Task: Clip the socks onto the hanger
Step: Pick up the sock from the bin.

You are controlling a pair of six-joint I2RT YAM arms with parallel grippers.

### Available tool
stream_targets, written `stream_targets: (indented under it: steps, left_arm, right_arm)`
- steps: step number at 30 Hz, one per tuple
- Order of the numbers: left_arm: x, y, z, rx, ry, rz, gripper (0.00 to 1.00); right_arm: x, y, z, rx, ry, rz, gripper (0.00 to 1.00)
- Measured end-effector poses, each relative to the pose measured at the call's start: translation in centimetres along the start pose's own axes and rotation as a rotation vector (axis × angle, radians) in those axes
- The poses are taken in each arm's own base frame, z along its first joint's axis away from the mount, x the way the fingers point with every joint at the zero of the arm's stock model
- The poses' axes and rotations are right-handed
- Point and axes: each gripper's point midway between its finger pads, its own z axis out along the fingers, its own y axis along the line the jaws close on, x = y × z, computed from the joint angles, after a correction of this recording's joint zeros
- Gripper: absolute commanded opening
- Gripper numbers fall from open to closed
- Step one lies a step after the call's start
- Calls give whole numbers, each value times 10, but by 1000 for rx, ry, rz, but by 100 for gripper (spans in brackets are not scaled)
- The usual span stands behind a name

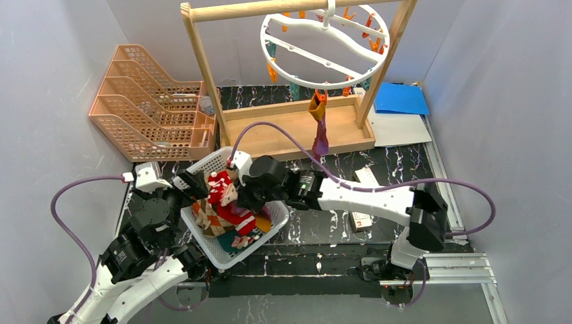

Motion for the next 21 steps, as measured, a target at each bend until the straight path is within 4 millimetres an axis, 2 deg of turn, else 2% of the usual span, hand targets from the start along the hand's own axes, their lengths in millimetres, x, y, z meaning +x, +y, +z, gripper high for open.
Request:
stream_targets:
  steps: [3,6,7,9,10,12,16,21]
  left_arm:
    - [0,0,0,1,1,-6,98]
    - [1,0,0,-1,3,-5,98]
    - [1,0,0,-2,2,-5,98]
    - [0,1,0,-6,0,-2,98]
    - [0,2,0,-8,0,0,98]
    - [1,2,0,-10,0,6,98]
    - [0,4,0,-15,-2,18,98]
    - [0,7,0,-27,-6,31,98]
  right_arm:
    - [11,3,17,-23,33,-2,1]
    - [8,7,31,-47,35,-11,1]
    - [5,9,36,-54,29,-15,9]
    - [-5,13,46,-69,12,-24,41]
    - [-9,14,50,-74,3,-26,53]
    - [-12,15,54,-76,-8,-22,65]
    - [-15,12,52,-54,-31,-25,68]
    - [-11,0,27,1,-70,-24,69]
